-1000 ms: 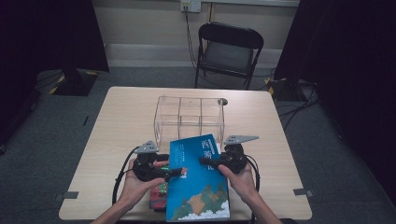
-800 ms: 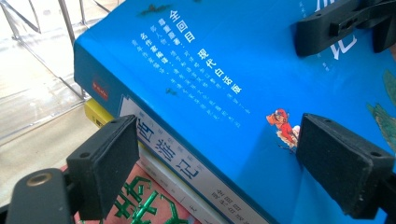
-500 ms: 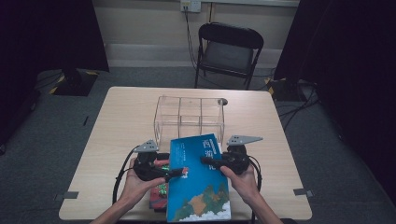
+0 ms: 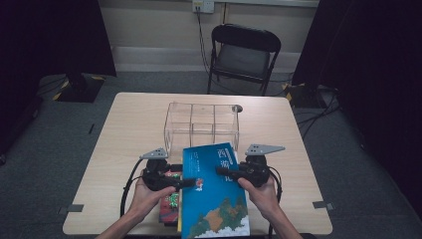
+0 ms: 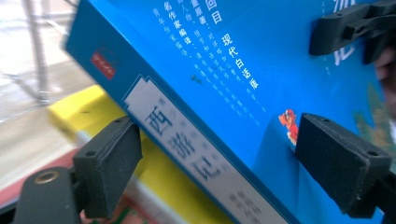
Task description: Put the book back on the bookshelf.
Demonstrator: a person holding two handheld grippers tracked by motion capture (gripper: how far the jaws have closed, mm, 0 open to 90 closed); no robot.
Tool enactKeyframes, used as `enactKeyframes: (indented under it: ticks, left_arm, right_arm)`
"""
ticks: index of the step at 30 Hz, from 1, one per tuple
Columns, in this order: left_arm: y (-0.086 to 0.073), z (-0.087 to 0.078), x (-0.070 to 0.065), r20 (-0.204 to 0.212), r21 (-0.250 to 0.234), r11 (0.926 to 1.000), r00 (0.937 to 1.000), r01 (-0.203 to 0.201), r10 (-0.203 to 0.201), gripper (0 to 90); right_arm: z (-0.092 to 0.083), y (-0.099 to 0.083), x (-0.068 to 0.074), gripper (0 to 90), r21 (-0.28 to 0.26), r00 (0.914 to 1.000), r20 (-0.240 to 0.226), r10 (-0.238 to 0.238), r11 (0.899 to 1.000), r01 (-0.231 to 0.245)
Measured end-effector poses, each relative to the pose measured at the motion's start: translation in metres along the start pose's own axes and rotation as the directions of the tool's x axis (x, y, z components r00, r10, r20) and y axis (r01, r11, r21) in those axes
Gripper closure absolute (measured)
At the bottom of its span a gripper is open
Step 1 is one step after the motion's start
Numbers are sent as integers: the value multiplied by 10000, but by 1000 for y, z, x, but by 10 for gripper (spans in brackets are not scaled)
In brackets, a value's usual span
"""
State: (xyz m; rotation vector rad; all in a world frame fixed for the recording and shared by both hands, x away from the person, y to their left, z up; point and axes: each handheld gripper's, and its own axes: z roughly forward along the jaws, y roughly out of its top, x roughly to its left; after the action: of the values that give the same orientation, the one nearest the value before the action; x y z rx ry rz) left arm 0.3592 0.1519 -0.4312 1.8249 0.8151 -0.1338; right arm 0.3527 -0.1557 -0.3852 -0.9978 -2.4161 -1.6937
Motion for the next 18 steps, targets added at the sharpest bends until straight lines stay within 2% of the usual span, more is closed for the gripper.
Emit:
enactKeyframes:
  ticks: [1, 4, 7, 8, 9, 12, 13, 14, 18]
  left_arm:
    - [0, 1, -2, -88, -7, 10000, 9999, -51, 51, 143]
    - [0, 2, -5, -72, 59, 9999, 9999, -110, 110, 116]
    - [1, 3, -6, 189, 122, 9997, 9996, 226, -228, 128]
    - [1, 3, -6, 189, 122, 9997, 9996, 226, -228, 136]
    - [1, 5, -5, 312, 112, 9989, 9984, 466, -469, 144]
    - [4, 8, -5, 286, 41, 9973, 9969, 730, -730, 176]
    - [6, 8, -4, 346, 153, 9975, 9970, 691, -696, 183]
    - [8, 8, -3, 380, 63, 9974, 9967, 722, -724, 198]
    - [17, 10, -1, 540, 51, 9972, 9957, 749, -751, 265]
  right_arm:
    - [-1, 1, 1, 806, -81, 9999, -116, 93, 9999, -94]
    - [-2, 3, 5, 807, -39, 9998, -145, -102, 9999, 102]
    - [-3, 4, 6, 809, -23, 9996, -229, -165, 9999, 164]
    - [-3, 4, 6, 809, -23, 9996, -229, -165, 9999, 164]
    - [-3, 4, 7, 810, 0, 9994, -267, -213, 9998, 214]
    - [-4, 6, 6, 813, 313, 9993, -130, -341, 9989, 345]
    - [-5, 7, 4, 814, 523, 9996, -127, -263, 9983, 269]
    - [-5, 7, 2, 815, 597, 9998, -113, -171, 9981, 178]
    - [-9, 5, -5, 819, 637, 9997, 134, 191, 9978, -199]
